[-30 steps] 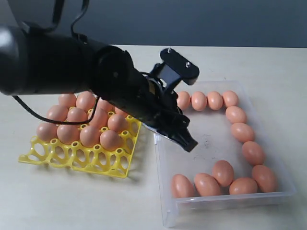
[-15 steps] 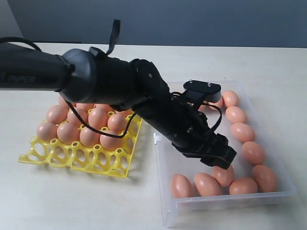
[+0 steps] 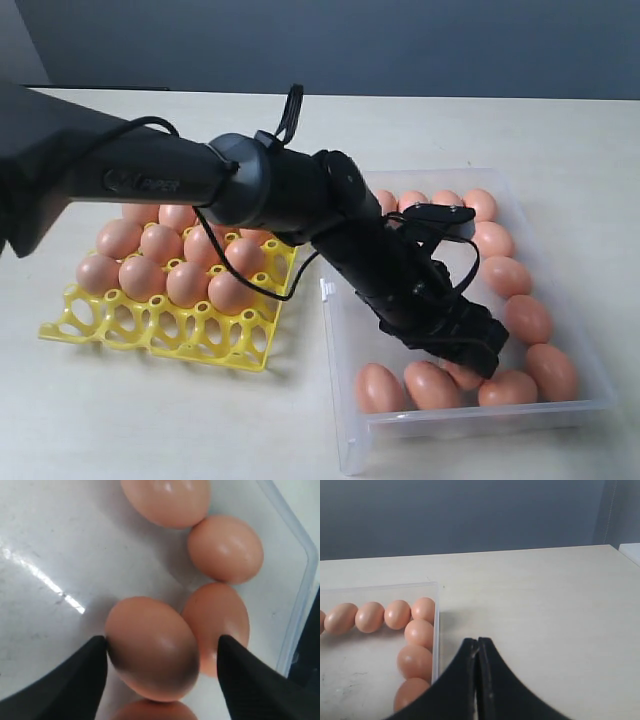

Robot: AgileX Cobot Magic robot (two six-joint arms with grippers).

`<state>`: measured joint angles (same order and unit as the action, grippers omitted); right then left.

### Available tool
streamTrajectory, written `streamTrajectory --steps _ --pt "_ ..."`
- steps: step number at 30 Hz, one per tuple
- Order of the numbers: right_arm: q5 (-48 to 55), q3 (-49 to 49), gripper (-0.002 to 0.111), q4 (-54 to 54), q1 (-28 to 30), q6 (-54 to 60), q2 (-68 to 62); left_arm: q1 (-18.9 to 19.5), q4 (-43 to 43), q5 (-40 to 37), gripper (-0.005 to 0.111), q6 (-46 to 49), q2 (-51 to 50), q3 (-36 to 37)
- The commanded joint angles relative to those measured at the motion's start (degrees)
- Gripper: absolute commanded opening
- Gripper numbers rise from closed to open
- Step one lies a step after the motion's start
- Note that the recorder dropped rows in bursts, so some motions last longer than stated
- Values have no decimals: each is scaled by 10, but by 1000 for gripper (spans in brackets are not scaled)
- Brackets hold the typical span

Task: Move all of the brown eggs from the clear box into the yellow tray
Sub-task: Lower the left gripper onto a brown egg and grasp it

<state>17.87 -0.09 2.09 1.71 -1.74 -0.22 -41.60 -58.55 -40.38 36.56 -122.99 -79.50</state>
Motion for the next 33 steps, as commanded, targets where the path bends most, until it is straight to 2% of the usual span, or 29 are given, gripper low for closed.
streamTrajectory --steps 1,3,5,7,11,13,17,20,27,29,33 --pt "-4 1 -1 0 0 3 2 -14 -7 -6 61 -3 -21 -17" --pt "-4 1 -1 0 0 3 2 -21 -7 3 60 -3 -27 -24" --pt "-4 1 -1 0 0 3 2 -25 -3 10 54 -3 -27 -30" --pt "-4 1 -1 0 0 3 2 -25 8 11 42 -3 -27 -39" --pt "-4 1 -1 0 0 3 2 -25 35 -2 10 -3 -26 -59" --pt "-4 1 -1 0 0 3 2 -25 43 -16 0 -3 -26 -62" --pt "-4 1 -1 0 0 3 2 -25 59 -15 3 -3 -26 -63" --pt "-4 1 -1 0 0 3 2 -20 88 -14 11 -4 -26 -72" --pt "-4 1 -1 0 0 3 2 18 96 -79 51 -35 -24 -99" --pt "-4 1 -1 0 0 3 2 30 113 -102 55 -56 -24 -103" --pt "-4 1 -1 0 0 3 2 38 205 -135 55 -120 -24 -113"
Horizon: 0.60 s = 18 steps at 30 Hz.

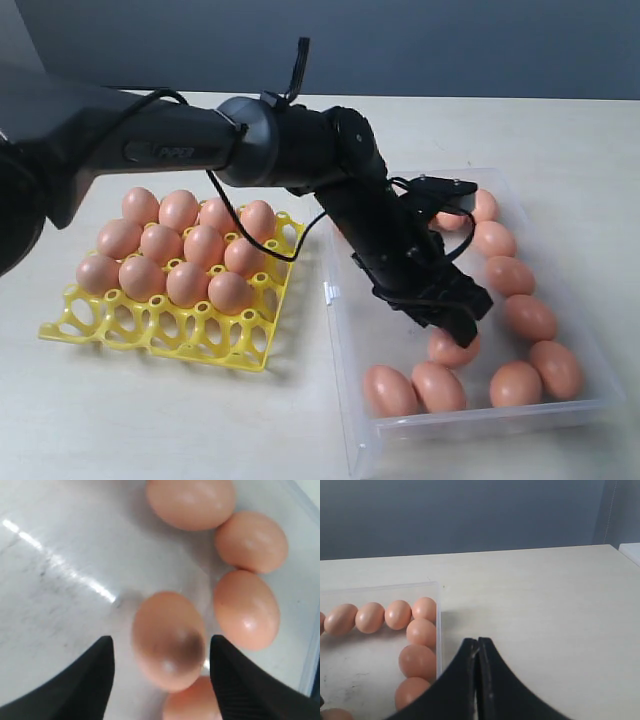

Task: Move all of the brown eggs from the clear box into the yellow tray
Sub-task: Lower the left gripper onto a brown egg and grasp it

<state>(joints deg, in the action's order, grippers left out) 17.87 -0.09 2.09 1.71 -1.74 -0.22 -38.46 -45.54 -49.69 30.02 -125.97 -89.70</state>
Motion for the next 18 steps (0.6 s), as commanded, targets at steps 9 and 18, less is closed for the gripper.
streamTrajectory --steps 9,18 --pt "-4 1 -1 0 0 3 2 6 33 7 55 -45 6 -13" --pt "-4 1 -1 0 0 3 2 -14 -52 18 55 8 2 -13"
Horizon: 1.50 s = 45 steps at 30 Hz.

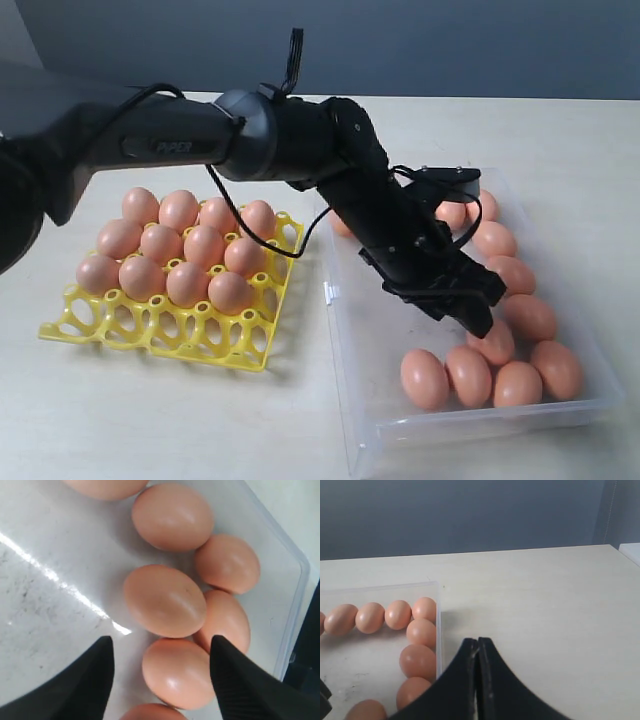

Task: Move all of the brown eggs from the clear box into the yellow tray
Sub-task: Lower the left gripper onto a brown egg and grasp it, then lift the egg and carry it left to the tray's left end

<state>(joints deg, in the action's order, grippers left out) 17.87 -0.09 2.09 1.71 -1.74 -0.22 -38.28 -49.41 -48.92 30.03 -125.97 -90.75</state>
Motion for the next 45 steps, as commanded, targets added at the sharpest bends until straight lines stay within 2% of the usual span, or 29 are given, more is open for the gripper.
streamTrajectory --steps 1,8,14,19,29,32,38,39,45 --pt "-4 1 -1 0 0 3 2 -21 -10 13 55 8 2 -2" --pt "-4 1 -1 0 0 3 2 -53 6 77 55 6 2 -2" --pt "-4 1 -1 0 0 3 2 -53 12 103 55 -18 -7 -2" --pt "-4 1 -1 0 0 3 2 -53 4 110 55 -26 -56 -2" --pt "-4 1 -1 0 0 3 2 -53 -8 149 55 -25 -60 -2" --pt "-4 1 -1 0 0 3 2 -53 -8 157 46 -25 -60 -2" --pt "-4 1 -1 0 0 3 2 -53 -4 152 4 -25 -60 -2" --pt "-4 1 -1 0 0 3 2 -52 -1 154 0 -25 -60 -2" --pt "-4 1 -1 0 0 3 2 -52 81 185 1 -33 -36 -2"
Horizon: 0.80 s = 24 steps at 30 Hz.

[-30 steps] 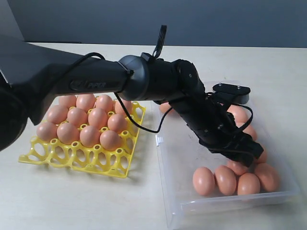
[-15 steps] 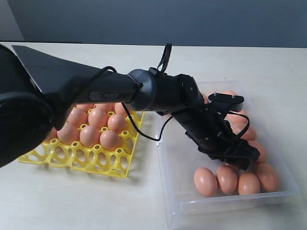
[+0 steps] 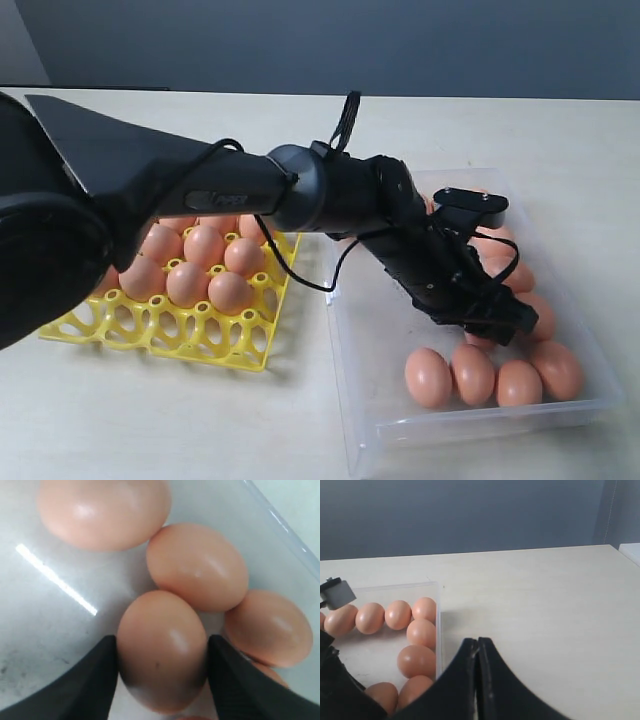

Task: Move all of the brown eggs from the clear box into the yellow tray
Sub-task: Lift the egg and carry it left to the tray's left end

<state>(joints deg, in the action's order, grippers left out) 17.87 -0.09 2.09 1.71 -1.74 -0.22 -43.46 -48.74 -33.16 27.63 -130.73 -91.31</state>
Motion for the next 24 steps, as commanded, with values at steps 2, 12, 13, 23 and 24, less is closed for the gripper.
streamTrajectory --steps 2,12,13,23,24 --pt "-4 1 -1 0 0 3 2 -1 107 43 1 -15 31 3" --pt "-4 1 -1 0 0 3 2 -1 331 158 0 -149 192 76" --pt "-4 1 -1 0 0 3 2 1 362 180 0 -178 215 98" --pt "-4 1 -1 0 0 3 2 69 475 310 0 -288 464 373" --pt "-4 1 -1 0 0 3 2 82 475 315 0 -288 489 408"
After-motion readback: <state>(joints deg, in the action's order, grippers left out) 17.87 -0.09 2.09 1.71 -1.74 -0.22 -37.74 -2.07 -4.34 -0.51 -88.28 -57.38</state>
